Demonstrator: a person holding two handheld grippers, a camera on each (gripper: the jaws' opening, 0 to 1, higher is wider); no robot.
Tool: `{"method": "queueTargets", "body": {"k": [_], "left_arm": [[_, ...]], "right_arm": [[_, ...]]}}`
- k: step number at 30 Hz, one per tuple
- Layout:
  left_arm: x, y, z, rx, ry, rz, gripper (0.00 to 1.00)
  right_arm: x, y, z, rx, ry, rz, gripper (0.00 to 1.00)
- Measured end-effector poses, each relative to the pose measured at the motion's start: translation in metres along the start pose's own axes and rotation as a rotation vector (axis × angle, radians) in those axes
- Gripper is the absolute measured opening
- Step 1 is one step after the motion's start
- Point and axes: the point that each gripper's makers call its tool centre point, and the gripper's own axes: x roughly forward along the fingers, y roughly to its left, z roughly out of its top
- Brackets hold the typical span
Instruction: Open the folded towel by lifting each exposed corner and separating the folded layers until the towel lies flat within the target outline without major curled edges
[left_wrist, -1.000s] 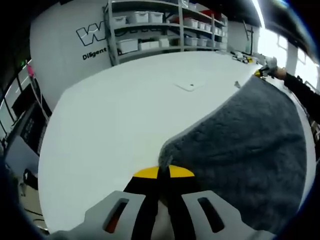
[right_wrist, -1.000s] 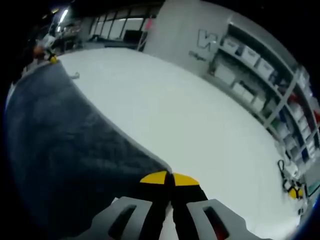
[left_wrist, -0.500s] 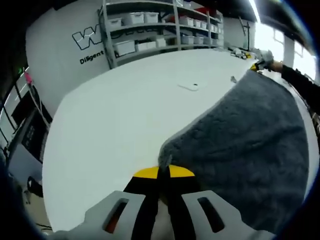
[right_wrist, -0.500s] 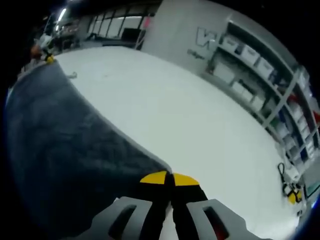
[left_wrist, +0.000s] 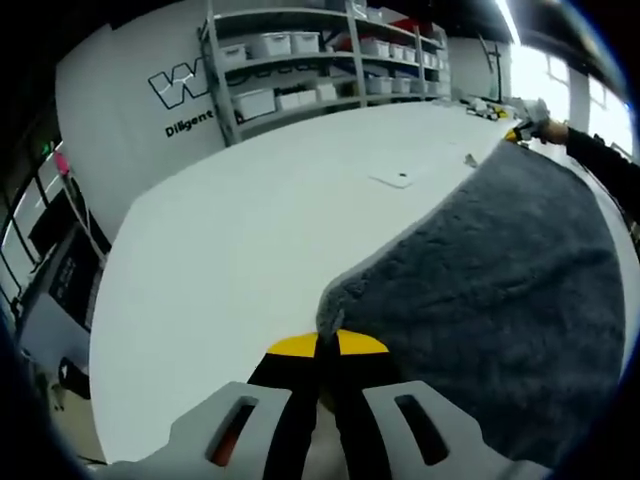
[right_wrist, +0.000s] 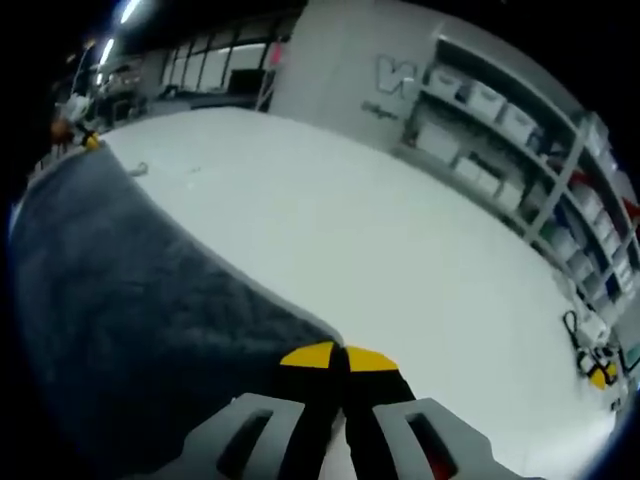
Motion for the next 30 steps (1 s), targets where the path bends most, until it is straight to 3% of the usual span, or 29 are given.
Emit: {"method": "queueTargets", "body": {"k": [8, 12, 14, 15, 17, 20, 21, 22, 23, 25, 28, 30], "left_arm": [[0.005, -0.001, 0.004, -0.032, -0.016, 0.010, 0.01], [0.007, 0.014, 0.006, -0.112, -0.034, 0.013, 0.03], [0.007, 0.015, 0.006, -0.167, -0.038, 0.039, 0.15], [0.007, 0.017, 0.008, -0.143, -0.050, 0.053, 0.24], [0.002, 0.019, 0.011, -0.146, -0.059, 0.080, 0.51], [-0.007, 0.009, 0.025, -0.196, -0.140, 0.070, 0.91], [-0.012, 0.005, 0.031, -0.209, -0.170, 0.065, 0.98], [-0.018, 0.002, 0.033, -0.211, -0.173, 0.064, 0.99], [-0.021, 0.000, 0.037, -0.218, -0.186, 0.058, 1.00], [-0.037, -0.008, 0.049, -0.210, -0.237, 0.078, 1.00], [-0.059, -0.022, 0.064, -0.215, -0.328, 0.102, 1.00], [-0.070, -0.018, 0.069, -0.217, -0.342, 0.137, 1.00]], "right_arm": [[0.003, 0.002, 0.004, 0.043, -0.019, -0.013, 0.00], [-0.002, 0.006, 0.003, 0.031, -0.034, -0.019, 0.00], [-0.002, 0.007, 0.004, 0.047, -0.042, -0.018, 0.00], [-0.004, 0.009, 0.006, 0.044, -0.050, -0.024, 0.01], [-0.010, 0.000, 0.016, 0.004, -0.092, -0.105, 0.22], [-0.020, -0.002, 0.030, 0.064, -0.167, -0.147, 0.73], [-0.024, -0.003, 0.032, 0.093, -0.170, -0.161, 0.89], [-0.030, -0.002, 0.031, 0.140, -0.163, -0.183, 0.97], [-0.035, -0.004, 0.030, 0.126, -0.146, -0.185, 0.99], [-0.047, -0.001, 0.037, 0.178, -0.172, -0.195, 1.00], [-0.064, -0.006, 0.054, 0.210, -0.252, -0.208, 1.00], [-0.078, -0.001, 0.059, 0.220, -0.267, -0.207, 1.00]]}}
